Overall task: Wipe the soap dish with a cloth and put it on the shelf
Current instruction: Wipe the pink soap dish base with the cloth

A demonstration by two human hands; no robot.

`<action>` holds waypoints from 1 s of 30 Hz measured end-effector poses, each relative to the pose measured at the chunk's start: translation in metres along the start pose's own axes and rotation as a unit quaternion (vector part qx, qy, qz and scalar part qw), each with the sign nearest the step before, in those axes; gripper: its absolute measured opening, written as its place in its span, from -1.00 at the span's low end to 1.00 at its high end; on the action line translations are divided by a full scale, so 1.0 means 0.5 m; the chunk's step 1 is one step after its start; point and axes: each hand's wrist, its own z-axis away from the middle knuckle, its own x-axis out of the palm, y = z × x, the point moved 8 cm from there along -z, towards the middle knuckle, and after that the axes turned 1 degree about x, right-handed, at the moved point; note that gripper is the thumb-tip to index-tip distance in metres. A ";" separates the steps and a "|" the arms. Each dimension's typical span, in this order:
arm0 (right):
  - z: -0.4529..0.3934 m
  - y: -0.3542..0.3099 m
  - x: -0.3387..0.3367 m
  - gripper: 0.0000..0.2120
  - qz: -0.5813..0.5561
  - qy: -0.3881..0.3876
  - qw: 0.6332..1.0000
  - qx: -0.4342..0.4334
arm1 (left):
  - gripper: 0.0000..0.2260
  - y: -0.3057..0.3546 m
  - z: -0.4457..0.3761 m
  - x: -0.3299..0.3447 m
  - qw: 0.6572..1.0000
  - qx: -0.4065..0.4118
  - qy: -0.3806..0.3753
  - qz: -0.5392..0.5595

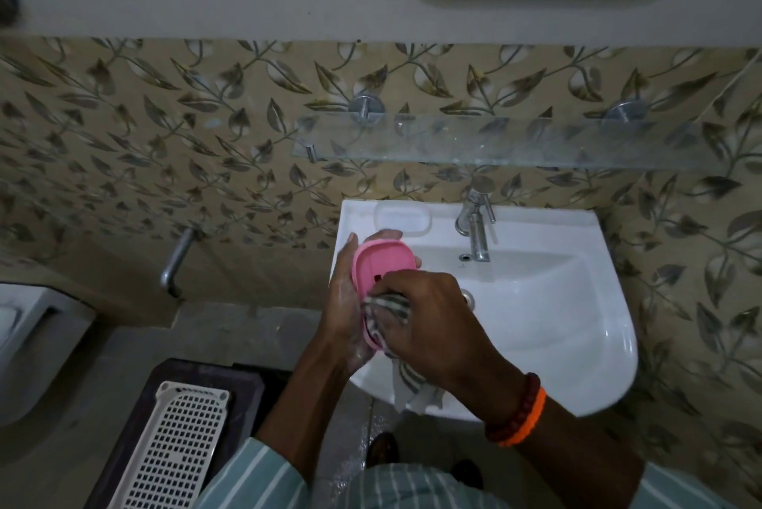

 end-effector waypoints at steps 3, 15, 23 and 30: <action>-0.026 -0.010 -0.023 -0.94 0.040 0.077 0.996 -0.010 | -0.51 -0.042 0.017 -0.009 0.999 -0.036 0.039 -0.002; 0.033 0.004 -0.002 -0.80 0.019 -0.026 0.999 0.004 | -0.52 0.016 0.016 -0.005 0.999 -0.030 -0.025 0.003; 0.018 0.011 0.013 -0.78 0.061 0.036 0.997 0.011 | -0.50 -0.007 0.027 -0.008 0.999 -0.052 -0.001 0.001; 0.046 0.016 0.040 -0.79 0.067 0.007 0.994 0.089 | -0.51 0.006 0.031 -0.030 0.999 -0.031 0.022 -0.003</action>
